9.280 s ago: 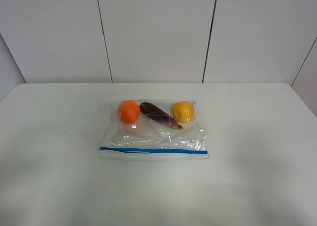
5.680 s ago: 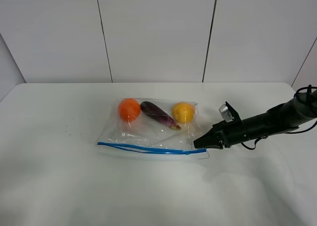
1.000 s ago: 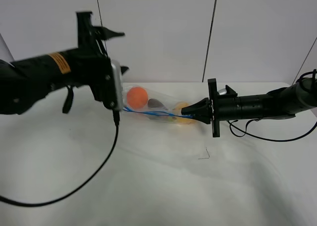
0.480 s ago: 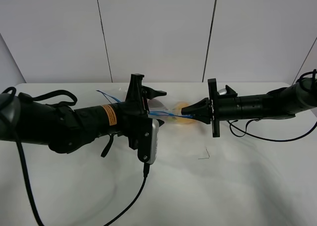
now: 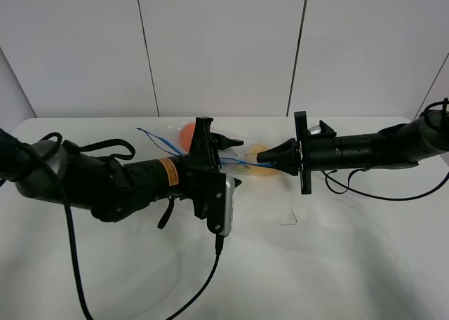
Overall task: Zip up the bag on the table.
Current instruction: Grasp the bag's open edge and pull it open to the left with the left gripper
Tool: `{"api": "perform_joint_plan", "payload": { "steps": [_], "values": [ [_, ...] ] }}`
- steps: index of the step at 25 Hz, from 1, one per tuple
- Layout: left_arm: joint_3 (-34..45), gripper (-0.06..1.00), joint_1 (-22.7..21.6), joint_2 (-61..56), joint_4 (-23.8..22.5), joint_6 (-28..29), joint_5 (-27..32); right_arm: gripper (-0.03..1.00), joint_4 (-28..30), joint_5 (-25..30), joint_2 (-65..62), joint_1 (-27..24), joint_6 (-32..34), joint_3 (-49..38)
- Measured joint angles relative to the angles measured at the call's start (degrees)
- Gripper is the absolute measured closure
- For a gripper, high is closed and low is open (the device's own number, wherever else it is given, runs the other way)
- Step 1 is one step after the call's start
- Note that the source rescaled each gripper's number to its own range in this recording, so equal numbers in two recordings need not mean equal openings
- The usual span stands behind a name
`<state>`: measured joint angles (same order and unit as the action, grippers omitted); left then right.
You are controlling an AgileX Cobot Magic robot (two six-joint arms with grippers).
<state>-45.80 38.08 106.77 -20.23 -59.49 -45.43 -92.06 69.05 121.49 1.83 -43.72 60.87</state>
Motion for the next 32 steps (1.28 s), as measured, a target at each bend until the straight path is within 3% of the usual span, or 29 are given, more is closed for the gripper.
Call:
{"api": "perform_joint_plan", "payload": {
  "steps": [7, 10, 19, 32],
  "values": [
    [-2.21, -0.01, 0.00, 1.85, 0.38, 2.58, 0.00, 0.97, 0.00, 0.00, 0.00, 0.00, 0.00, 0.00],
    [-2.23, 0.04, 0.00, 3.23, 0.38, 2.94, 0.00, 0.97, 0.00, 0.00, 0.00, 0.00, 0.00, 0.00],
    [-2.28, 0.43, 0.00, 3.97, 0.21, 3.15, -0.88, 0.97, 0.00, 0.00, 0.00, 0.00, 0.00, 0.00],
    [-2.28, 0.84, 0.00, 3.91, 0.21, 3.15, -0.88, 0.97, 0.00, 0.00, 0.00, 0.00, 0.00, 0.00]
  ]
}}
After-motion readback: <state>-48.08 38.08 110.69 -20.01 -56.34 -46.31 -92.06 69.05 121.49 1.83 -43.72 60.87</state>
